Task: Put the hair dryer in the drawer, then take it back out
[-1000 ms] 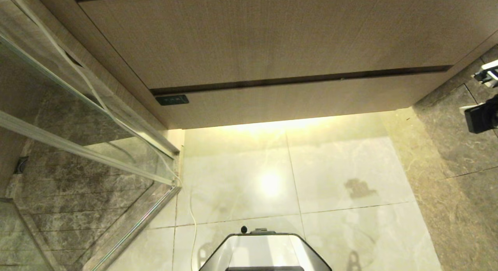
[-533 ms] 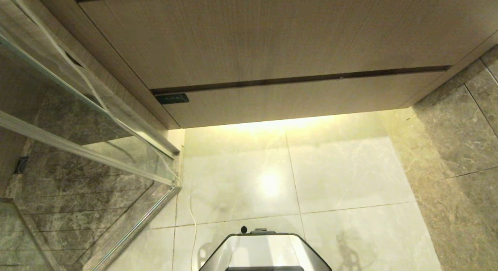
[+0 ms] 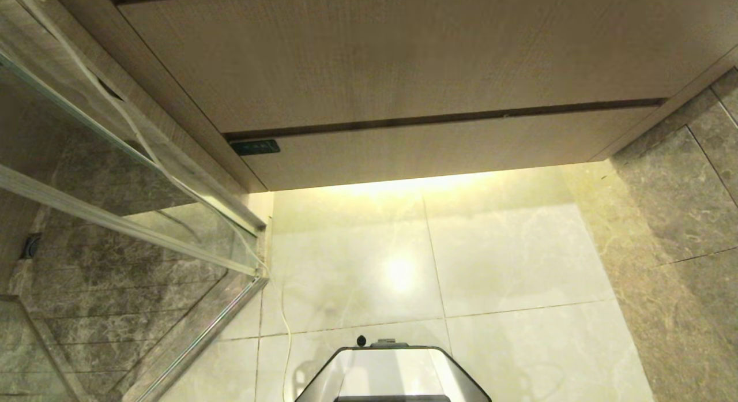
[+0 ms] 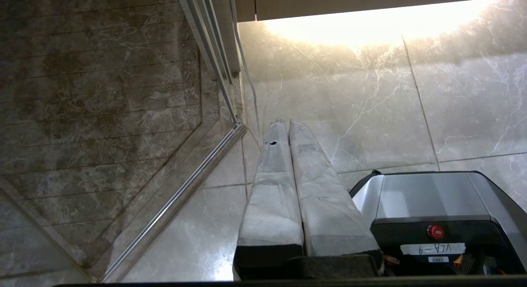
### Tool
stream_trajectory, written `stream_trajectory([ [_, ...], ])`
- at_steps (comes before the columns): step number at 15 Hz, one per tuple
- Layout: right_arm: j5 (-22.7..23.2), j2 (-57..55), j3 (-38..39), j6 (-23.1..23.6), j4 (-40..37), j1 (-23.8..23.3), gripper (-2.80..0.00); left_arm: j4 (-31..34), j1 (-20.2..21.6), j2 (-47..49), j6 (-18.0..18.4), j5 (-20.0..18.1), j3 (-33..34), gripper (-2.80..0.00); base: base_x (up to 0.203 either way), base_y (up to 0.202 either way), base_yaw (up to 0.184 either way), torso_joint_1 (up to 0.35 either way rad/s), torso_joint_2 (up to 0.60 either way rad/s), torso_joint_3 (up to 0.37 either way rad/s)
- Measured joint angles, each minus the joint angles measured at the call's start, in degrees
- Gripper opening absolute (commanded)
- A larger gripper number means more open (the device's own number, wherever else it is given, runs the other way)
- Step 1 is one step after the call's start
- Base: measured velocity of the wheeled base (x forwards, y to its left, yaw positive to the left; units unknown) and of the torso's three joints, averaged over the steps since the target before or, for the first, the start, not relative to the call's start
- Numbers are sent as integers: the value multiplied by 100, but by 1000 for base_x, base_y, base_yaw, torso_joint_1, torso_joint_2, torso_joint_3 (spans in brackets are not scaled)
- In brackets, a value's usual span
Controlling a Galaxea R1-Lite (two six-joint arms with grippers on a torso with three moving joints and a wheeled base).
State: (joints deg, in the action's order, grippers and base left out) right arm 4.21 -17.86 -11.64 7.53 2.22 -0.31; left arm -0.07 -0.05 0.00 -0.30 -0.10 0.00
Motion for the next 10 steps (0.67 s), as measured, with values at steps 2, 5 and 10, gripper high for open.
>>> stream_trajectory([
  [2, -188, 965, 660, -162, -115, 465, -280, 0, -5, 0, 3, 0, 0, -280, 0, 0, 0, 0, 0, 0],
  [5, -274, 1562, 1094, -316, 348, 806, -280, 0, -5, 0, -1, 0, 0, -280, 0, 0, 0, 0, 0, 0],
  [10, -284, 1789, 1154, -339, 406, 855, -280, 0, -6, 0, 0, 3, 0, -280, 0, 0, 0, 0, 0, 0],
])
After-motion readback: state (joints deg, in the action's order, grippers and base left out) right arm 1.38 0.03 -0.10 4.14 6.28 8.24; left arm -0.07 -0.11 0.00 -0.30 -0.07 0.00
